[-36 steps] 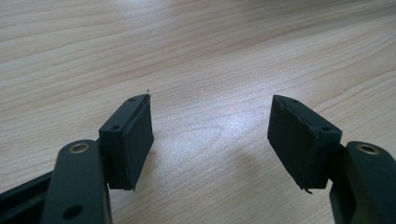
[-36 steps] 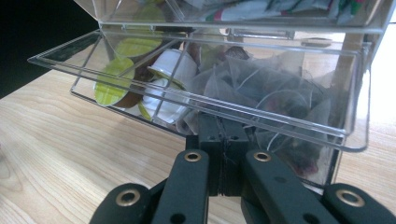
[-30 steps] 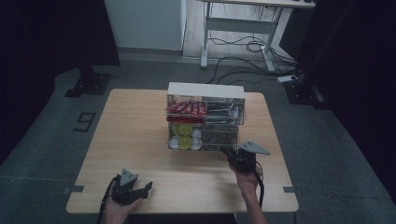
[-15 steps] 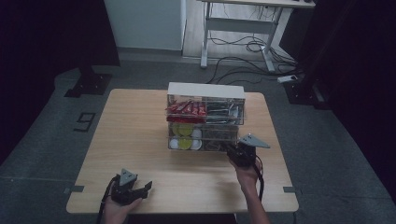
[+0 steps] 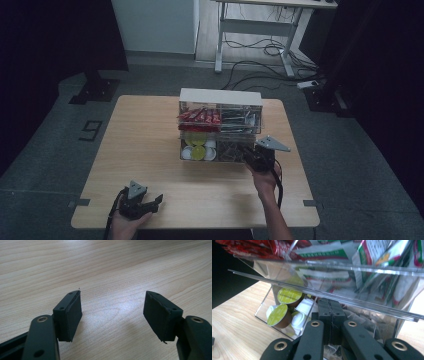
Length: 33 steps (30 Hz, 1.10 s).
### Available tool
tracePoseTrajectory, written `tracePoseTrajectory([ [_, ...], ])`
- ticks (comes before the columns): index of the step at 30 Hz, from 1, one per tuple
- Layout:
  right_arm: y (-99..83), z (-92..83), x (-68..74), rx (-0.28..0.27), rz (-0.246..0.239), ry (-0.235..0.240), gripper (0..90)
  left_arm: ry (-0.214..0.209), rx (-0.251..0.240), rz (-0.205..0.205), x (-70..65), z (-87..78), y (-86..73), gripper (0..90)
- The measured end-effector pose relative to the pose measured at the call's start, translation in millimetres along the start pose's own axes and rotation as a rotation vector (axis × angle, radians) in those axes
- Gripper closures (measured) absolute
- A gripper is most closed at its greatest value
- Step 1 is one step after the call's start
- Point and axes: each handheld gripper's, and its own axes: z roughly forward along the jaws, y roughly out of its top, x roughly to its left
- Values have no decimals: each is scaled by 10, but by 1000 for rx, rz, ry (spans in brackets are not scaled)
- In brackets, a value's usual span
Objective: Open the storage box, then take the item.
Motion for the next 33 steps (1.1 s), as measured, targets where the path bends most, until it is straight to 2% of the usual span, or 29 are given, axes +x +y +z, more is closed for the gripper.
tracePoseTrajectory([
  [10,119,36,-20,0,7,0,893,2,-4,-2,6,-7,1,311],
  [22,95,35,-21,-3,8,5,892,1,2,3,-2,-2,0,311],
  [33,100,24,-25,-3,-3,7,890,5,-14,6,-27,-5,29,312],
])
